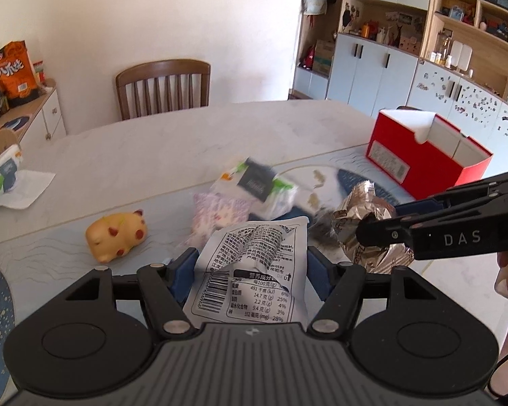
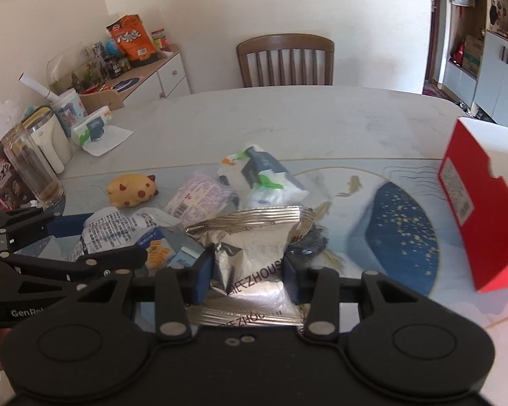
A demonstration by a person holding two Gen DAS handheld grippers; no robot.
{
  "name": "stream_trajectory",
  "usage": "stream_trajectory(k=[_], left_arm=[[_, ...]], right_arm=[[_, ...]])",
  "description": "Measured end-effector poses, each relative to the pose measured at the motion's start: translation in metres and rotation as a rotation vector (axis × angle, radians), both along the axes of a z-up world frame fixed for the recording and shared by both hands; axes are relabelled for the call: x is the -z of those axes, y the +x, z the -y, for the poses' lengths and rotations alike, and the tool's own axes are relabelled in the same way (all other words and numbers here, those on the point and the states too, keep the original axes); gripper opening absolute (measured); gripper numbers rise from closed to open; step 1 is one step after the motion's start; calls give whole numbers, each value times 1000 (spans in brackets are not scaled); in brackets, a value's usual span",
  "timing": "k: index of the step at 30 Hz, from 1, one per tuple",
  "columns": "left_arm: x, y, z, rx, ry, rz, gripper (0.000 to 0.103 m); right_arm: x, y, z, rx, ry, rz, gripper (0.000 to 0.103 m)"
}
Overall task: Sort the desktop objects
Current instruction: 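Carry the sachet and foil packet with both tools into the red shoebox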
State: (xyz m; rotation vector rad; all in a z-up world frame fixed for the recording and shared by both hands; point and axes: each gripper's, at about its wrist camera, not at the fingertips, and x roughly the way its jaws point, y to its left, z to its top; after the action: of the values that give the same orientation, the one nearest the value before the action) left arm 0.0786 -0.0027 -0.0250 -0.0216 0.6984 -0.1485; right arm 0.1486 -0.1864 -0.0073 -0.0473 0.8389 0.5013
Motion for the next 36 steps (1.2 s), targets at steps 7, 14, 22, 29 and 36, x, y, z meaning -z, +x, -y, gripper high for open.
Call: stream_trajectory(k=[7, 14, 22, 29, 36], left_arm=[[-18, 5, 32, 41, 7, 37, 67], [-37, 18, 72, 79, 3, 76, 67], [-55, 50, 127, 124, 12, 119, 67], [-63, 78, 178, 149, 11, 143, 67], [-62, 110, 230, 179, 23, 145, 67]], right_arm=[[-19, 1, 37, 51, 7, 14, 42], [-39, 9, 80, 95, 13, 42, 42], [-53, 30, 137, 139, 18, 67, 42], [-58, 55, 184, 155, 7, 82, 42], [-57, 81, 227, 181, -7, 80, 42]])
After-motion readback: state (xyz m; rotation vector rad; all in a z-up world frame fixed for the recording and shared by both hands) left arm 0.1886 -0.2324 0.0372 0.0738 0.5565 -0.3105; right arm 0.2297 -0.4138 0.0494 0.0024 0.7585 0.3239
